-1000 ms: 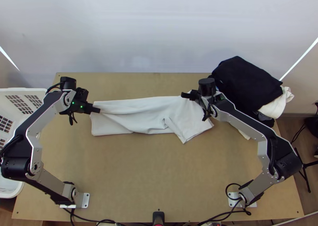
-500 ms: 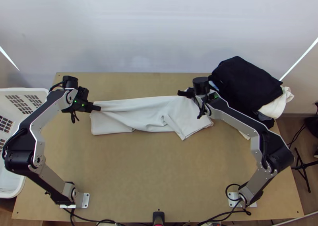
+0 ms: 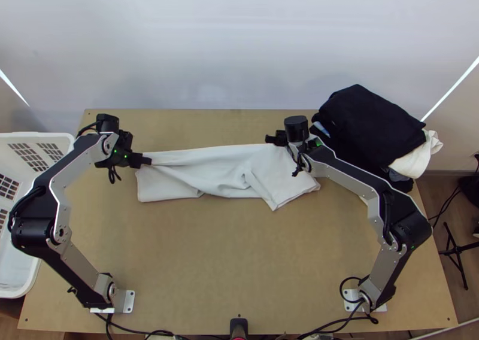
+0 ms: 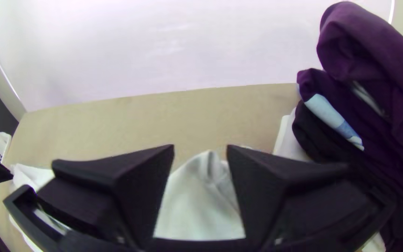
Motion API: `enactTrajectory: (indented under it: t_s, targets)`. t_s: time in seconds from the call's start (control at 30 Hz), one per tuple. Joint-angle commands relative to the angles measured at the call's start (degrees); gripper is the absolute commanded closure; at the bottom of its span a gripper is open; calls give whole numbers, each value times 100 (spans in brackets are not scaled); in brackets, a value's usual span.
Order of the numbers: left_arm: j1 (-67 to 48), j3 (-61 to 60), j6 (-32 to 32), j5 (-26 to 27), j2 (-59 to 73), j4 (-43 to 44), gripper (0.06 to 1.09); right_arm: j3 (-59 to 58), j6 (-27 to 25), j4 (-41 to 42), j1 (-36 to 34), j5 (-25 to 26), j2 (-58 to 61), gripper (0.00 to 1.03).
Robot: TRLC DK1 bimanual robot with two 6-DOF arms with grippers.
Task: Fold the t-shirt
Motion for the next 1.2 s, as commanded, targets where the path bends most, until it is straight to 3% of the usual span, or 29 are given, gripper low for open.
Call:
enactTrajectory:
  t_s: [0.0,0.2,0.33,0.43,0.47,0.53,0.63,0.7,0.9,1.17]
  targets:
    - [12,-115,-73,82,-434,449,10,-60,-66,240,108,275,-449,4]
    - [355,-414,-152,380,-996,730,10,-113,-163,187,319,416,-1556,4]
    - [1067,-801,-267,1989,-1497,721,10,-333,-154,-516,363,346,-2312,4]
    - [1365,-985,-627,2481,-1488,607,10,-412,224,-1272,311,-76,-2664,4]
    - [1418,-1100,-618,2692,-1471,607,10,-350,479,-1632,240,-401,-2717,4]
    - [1489,-1302,-653,3105,-1383,616,10,1,1305,-2660,-32,-1641,-2708,4]
    - [1568,-1574,-653,3720,-1181,739,10,450,2623,-3548,-630,-4277,-2567,4]
    - [1568,-1759,-706,3773,-1084,1047,10,458,2993,-3566,-797,-4910,-2585,4]
    - [1568,-2049,-645,3808,-829,1767,10,538,2966,-3618,-850,-4998,-2717,5]
    - [1515,-2093,-390,3835,-627,1758,10,898,2984,-3838,-823,-5033,-2743,5]
